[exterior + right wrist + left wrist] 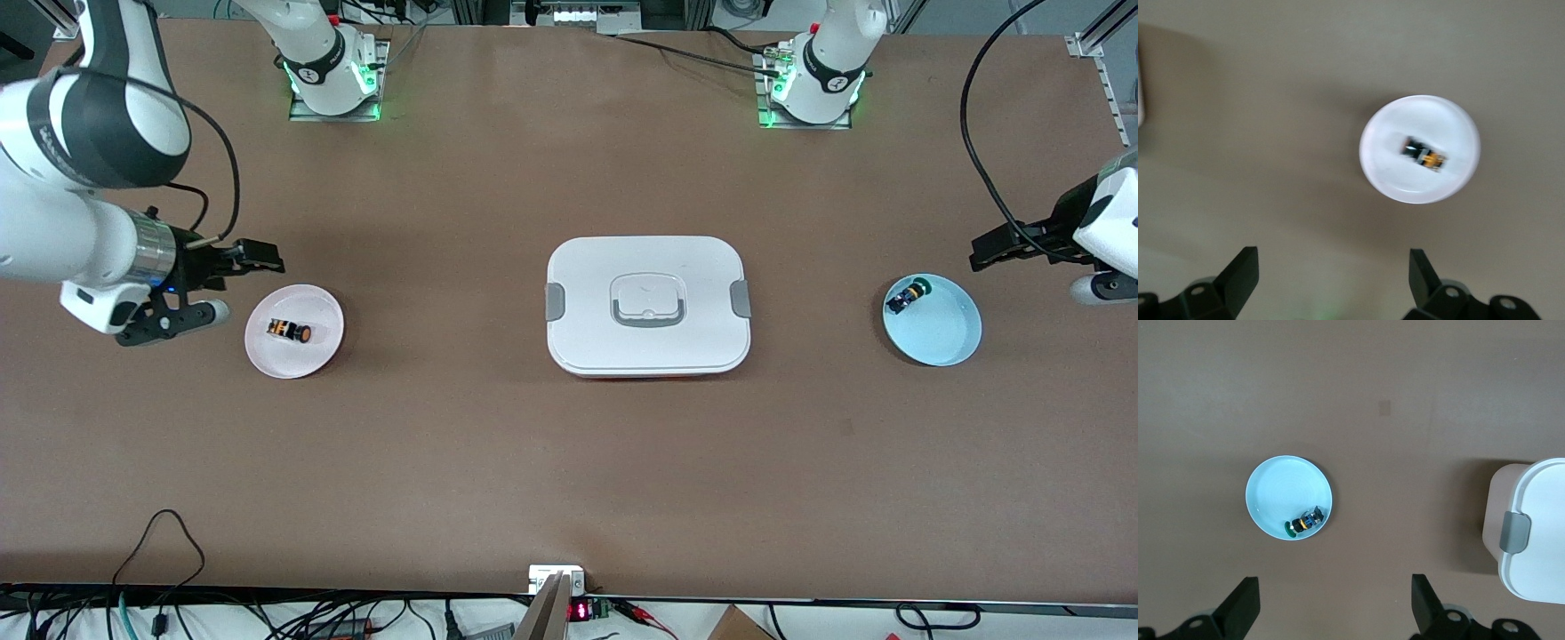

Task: Transfer orange switch to right arm and place

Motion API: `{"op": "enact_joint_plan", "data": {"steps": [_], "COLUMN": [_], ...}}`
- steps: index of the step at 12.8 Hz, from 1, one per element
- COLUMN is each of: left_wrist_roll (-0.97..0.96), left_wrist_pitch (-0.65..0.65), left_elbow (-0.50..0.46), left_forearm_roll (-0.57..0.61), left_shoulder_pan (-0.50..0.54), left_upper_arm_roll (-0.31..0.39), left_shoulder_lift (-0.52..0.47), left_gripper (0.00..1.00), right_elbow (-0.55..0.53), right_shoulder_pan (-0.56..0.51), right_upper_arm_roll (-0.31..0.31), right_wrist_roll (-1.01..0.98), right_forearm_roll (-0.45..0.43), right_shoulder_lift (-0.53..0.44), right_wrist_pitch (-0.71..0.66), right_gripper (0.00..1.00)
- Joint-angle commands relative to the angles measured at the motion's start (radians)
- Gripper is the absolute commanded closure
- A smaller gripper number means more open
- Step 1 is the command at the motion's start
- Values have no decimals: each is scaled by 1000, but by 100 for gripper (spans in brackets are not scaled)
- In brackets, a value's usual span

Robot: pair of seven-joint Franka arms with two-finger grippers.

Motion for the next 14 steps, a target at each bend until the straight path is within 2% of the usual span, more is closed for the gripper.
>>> {"op": "enact_joint_plan", "data": {"steps": [1,3,5,12,14], "left_wrist_roll": [-3,-3,-3,-3,-3], "left_wrist_pitch": [-13,-13,-12,-12,-12], "left_elbow": [3,3,3,3,3], "left_forearm_roll": [-20,-20,-20,-20,-21], "left_shoulder_pan": [4,4,5,4,4], "left_upper_arm_roll": [0,0,0,0,0], "left_shoulder_lift": [-3,-3,-3,-3,-3], "left_gripper": [0,0,0,0,0], "right_elbow": [95,109,106,-163,-179], "right_shoulder_pan": [-1,4,-2,-2,-2], "right_upper_arm_roll": [-44,-107,-118,-122,-121], "right_wrist_roll": [32,59,87,124,119], "right_forearm_roll": [-64,-53,-65,-76,-77], "right_shoulder_lift": [5,-12,-20,-220,-247], "right_wrist_pitch": [-25,-36,-42,42,56], "right_gripper": [0,0,0,0,0]}}
